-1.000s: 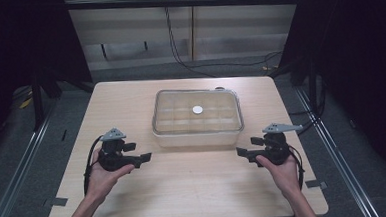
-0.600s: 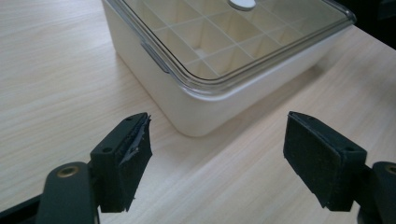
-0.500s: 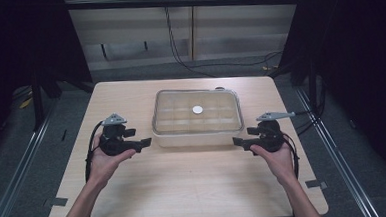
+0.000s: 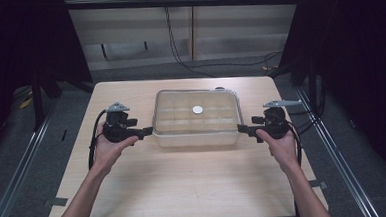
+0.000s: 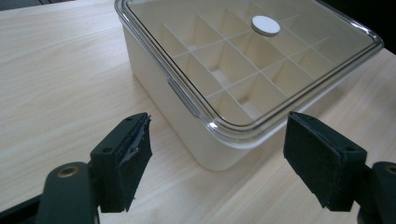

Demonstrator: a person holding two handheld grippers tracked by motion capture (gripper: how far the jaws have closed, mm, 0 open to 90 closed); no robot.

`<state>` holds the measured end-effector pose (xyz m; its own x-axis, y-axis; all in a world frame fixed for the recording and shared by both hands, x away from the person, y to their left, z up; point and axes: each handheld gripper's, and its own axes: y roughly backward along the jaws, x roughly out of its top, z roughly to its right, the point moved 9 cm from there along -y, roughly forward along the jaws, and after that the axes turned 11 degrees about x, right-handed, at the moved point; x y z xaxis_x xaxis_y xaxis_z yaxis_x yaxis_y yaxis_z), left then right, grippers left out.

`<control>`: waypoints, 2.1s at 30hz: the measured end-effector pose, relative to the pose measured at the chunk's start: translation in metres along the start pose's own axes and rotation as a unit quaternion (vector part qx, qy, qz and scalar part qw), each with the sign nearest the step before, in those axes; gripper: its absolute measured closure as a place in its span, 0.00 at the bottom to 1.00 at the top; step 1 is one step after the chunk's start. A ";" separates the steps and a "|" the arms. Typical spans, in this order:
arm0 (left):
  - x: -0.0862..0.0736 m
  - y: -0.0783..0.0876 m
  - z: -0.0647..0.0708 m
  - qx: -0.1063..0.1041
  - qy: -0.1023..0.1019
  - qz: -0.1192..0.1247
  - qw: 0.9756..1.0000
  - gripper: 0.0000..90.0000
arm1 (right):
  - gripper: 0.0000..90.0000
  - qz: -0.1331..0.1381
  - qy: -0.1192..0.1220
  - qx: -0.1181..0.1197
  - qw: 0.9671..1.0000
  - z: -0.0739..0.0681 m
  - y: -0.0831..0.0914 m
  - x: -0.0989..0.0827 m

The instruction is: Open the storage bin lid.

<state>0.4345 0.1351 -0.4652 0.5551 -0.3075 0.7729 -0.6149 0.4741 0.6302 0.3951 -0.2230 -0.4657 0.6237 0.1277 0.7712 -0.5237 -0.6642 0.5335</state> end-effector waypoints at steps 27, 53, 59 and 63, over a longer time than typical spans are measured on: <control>0.017 -0.062 -0.007 -0.019 0.022 -0.038 0.999 0.24 | 0.19 -0.043 -0.024 -0.033 0.998 0.048 -0.065 0.032; 0.019 -0.083 0.003 -0.023 0.022 -0.058 0.998 0.26 | 0.11 -0.051 -0.045 -0.018 0.998 0.047 -0.084 0.021; 0.019 -0.082 0.003 -0.024 0.023 -0.058 0.998 0.28 | 0.14 -0.041 -0.046 -0.026 0.998 0.045 -0.081 0.020; 0.017 -0.079 0.003 -0.031 0.035 -0.052 0.998 0.29 | 0.16 -0.031 -0.050 -0.022 0.998 0.044 -0.080 0.021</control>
<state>0.4906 0.0900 -0.5016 0.6527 -0.3006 0.6954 -0.5180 0.4927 0.6992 0.4758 -0.1990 -0.5071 0.7091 0.0928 0.6989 -0.5053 -0.6245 0.5956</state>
